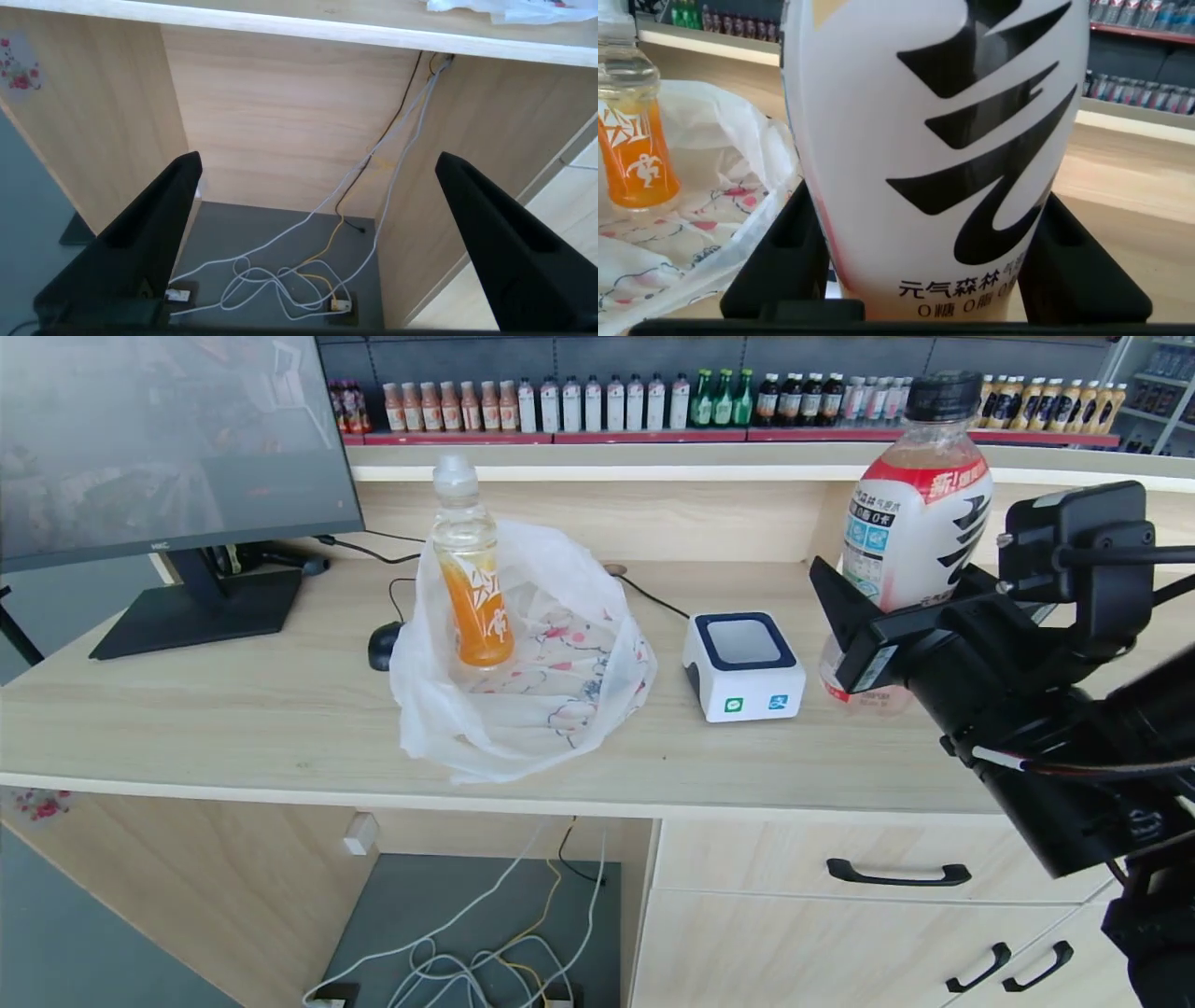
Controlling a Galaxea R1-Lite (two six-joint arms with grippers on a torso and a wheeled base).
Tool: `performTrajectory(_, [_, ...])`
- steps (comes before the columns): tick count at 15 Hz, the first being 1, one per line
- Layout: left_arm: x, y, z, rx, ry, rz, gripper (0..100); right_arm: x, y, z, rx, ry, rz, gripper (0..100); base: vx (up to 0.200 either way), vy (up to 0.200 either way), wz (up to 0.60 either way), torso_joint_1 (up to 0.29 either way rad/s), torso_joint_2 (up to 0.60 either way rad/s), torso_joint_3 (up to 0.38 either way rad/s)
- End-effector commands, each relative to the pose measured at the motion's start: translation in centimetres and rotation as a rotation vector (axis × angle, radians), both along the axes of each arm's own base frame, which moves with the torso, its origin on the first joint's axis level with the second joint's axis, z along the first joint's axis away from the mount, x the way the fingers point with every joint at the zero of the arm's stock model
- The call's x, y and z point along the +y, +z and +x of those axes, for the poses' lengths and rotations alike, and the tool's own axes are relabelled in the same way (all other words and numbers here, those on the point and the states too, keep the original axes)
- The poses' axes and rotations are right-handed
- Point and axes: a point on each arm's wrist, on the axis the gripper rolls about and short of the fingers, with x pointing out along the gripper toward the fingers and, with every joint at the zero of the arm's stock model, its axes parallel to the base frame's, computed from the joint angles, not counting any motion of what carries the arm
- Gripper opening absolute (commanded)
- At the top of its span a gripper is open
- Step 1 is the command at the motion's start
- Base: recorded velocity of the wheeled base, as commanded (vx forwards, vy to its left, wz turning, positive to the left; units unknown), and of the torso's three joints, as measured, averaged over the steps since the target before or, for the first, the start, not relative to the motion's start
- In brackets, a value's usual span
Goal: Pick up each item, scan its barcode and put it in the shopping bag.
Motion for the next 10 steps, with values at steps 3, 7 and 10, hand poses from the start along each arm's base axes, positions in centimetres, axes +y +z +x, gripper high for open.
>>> performTrajectory(3, [0.0,0.0,0.0,0.000,0.000,0.001,100,0.4,0.1,0.3,-0.011,-0.008,-0.028,0,0.000,0.000,0.00,0.000,0.00,0.000])
performTrajectory(7, [0.0,0.0,0.0,0.000,0.000,0.001,100,2.3,0.9,2.2,-0.048,-0.008,-0.028,0,0.000,0.000,0.00,0.000,0.00,0.000])
performTrajectory(10, [0.0,0.0,0.0,0.000,0.000,0.001,100,3.5,2.1,3.8,-0.101,-0.048,-0.056,0,0.000,0.000,0.00,0.000,0.00,0.000])
